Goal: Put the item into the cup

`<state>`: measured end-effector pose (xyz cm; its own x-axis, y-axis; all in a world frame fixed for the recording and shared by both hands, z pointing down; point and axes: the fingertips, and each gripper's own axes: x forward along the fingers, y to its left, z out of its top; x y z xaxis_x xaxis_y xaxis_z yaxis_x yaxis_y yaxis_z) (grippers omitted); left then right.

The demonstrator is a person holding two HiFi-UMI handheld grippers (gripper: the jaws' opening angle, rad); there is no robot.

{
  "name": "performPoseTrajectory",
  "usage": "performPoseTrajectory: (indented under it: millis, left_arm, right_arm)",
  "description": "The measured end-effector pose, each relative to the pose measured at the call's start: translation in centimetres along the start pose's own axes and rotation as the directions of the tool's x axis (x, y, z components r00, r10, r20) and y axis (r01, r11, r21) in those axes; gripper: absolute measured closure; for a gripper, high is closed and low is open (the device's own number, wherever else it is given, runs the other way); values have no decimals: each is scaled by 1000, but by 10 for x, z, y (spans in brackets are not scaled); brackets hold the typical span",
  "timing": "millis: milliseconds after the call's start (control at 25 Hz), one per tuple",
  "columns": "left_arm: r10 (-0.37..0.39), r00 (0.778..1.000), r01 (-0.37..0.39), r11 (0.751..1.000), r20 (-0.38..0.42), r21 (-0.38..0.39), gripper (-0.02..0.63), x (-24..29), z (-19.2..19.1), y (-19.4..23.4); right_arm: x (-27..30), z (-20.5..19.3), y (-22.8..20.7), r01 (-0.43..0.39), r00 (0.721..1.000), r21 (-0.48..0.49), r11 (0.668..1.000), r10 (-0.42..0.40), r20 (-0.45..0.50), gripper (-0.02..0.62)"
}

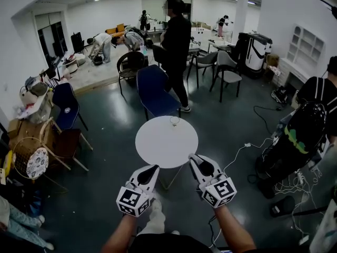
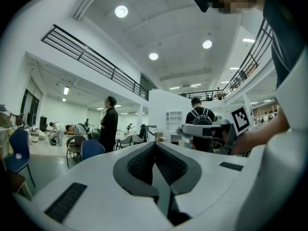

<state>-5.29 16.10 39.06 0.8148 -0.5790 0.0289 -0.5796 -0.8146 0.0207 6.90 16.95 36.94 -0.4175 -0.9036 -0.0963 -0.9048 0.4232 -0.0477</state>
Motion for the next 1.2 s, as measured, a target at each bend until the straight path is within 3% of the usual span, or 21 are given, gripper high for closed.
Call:
performPoseTrajectory:
  millis: [320,800,1200]
  left_arm:
    - [20,999,-21,1000,44,18,591,30,18,40]
    - [6,1000,-6,1000,17,4,591,114,3,130]
    - [-21,1000,20,997,-8,-72,591,182,-2,222]
  right_arm:
    - [47,-4,-20,6,1000,-16,1000,-6,-8,520]
    - [145,-34,-88,20,999,15,1000,-19,-35,520]
    - [244,-48,-136,44,996,14,999,-43,-84,520]
